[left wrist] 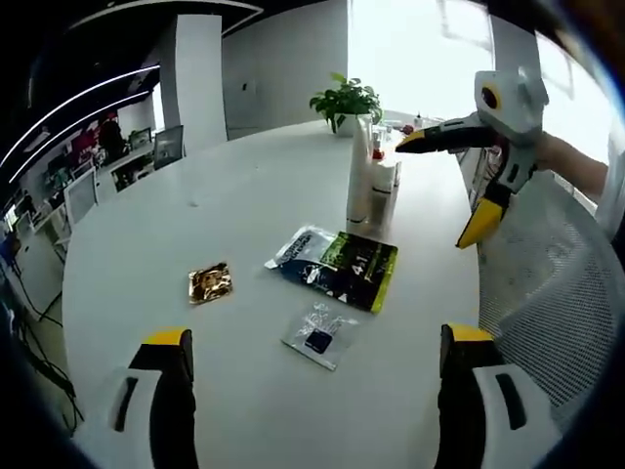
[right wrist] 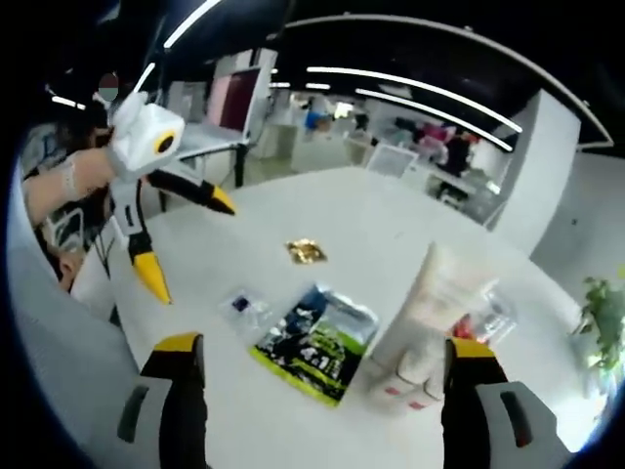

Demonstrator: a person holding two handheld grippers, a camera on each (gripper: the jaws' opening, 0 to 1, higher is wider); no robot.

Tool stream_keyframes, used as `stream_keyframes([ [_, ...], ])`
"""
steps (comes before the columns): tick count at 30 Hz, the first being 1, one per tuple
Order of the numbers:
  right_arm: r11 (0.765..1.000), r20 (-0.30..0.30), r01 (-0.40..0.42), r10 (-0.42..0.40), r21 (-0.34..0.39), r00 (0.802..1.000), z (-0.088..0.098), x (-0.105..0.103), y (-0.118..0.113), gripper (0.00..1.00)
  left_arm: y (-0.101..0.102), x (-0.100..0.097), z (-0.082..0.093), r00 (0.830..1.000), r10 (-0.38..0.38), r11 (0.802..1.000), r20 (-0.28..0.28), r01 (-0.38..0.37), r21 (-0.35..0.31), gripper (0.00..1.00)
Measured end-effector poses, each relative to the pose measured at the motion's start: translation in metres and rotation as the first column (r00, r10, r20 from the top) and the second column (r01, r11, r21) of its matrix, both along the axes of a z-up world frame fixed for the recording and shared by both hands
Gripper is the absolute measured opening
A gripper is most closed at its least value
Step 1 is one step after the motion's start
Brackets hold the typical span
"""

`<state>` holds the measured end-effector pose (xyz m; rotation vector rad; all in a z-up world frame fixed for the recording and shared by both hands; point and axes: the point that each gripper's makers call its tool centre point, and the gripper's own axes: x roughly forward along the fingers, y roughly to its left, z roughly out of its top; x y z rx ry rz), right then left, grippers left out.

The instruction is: Arrange the skincare products in the storage area until every visible bottle or jar stands upright without overlapping.

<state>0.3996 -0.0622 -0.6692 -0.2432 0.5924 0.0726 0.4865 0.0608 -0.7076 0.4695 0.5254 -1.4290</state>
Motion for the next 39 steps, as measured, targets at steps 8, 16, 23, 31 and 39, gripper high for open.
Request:
stream_keyframes([
  [8, 1.0, -0.005, 0.003, -0.003, -0.001, 1.0, -0.002, 0.0, 0.001, 1.0, -0.008, 0.013, 0.002, 1.0, 0.012, 1.0, -0.012, -0.013, -0.018, 0.91],
  [16, 1.0, 0.003, -0.009, 0.009, 0.01, 1.0, -0.001, 0.003, 0.005, 1.0, -0.02, 0.027, -0.001, 1.0, 0.02, 1.0, 0.001, -0.02, -0.018, 0.85],
  [23, 0.999, 0.007, -0.027, 0.027, 0.028, 1.0, -0.003, 0.006, 0.013, 1.0, -0.026, 0.053, -0.007, 0.998, 0.061, 0.998, -0.002, -0.061, -0.02, 0.71],
  [31, 0.998, -0.005, -0.046, 0.046, 0.034, 0.999, -0.008, 0.009, 0.019, 1.0, -0.038, 0.08, -0.014, 0.991, 0.134, 0.991, -0.005, -0.135, -0.027, 0.63],
  [39, 0.997, -0.01, -0.065, 0.066, 0.048, 0.998, -0.011, 0.013, 0.026, 1.0, -0.045, 0.1, -0.031, 0.985, 0.174, 0.985, -0.007, -0.174, 0.001, 0.61],
])
